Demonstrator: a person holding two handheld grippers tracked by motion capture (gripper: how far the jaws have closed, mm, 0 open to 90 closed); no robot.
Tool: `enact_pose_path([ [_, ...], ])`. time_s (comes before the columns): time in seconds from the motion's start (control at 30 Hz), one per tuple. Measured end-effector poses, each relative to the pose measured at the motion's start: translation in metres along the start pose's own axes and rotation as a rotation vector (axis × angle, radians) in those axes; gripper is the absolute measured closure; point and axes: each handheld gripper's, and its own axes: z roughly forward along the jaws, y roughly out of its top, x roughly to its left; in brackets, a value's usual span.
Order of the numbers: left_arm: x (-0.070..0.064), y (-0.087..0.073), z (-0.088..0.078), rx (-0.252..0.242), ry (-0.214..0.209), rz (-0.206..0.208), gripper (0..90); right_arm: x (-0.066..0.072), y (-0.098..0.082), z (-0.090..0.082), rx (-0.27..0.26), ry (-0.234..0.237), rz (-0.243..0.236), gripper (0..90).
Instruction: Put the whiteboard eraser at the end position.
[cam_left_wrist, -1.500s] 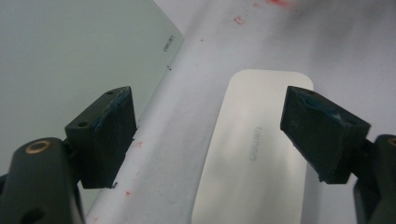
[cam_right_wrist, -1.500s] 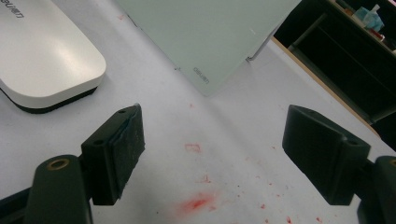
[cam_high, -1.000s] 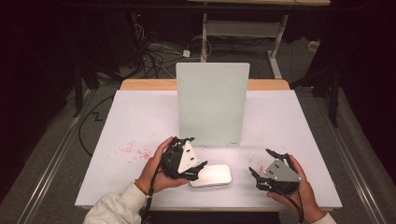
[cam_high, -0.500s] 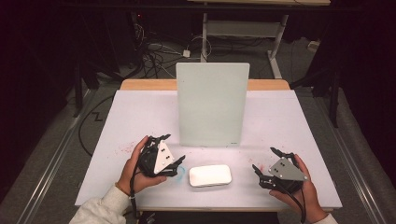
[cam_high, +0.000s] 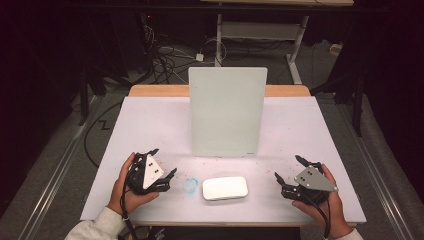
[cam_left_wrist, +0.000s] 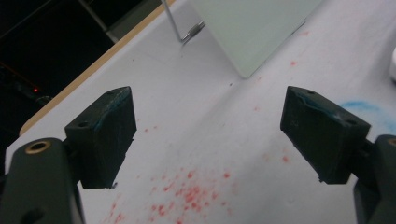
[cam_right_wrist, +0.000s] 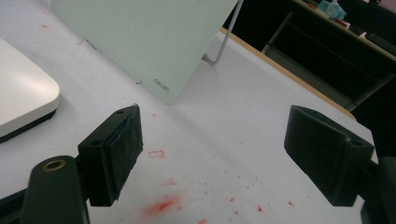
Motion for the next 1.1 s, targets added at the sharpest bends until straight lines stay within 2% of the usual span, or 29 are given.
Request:
enact_pose_path([
  [0.13,0.0016,-0.0087,-0.0049,0.016,0.005,-0.031,16.1,-0.0041,-0.0014,-0.0009,-0.001,-0.007,0.022,19.6],
  [0.37,0.0009,-0.0093,-0.0048,0.009,0.003,-0.04,15.4,-0.0078,-0.0016,-0.0021,-0.007,-0.021,0.056,16.7],
  [0.6,-0.0001,-0.0075,-0.0053,0.001,-0.004,-0.039,15.4,-0.0035,0.0003,-0.0048,-0.009,-0.022,0.053,16.6],
  [1.1,-0.0013,-0.0042,-0.002,-0.001,-0.019,-0.03,15.4,-0.0044,-0.0021,-0.0077,-0.007,-0.031,0.051,16.6],
])
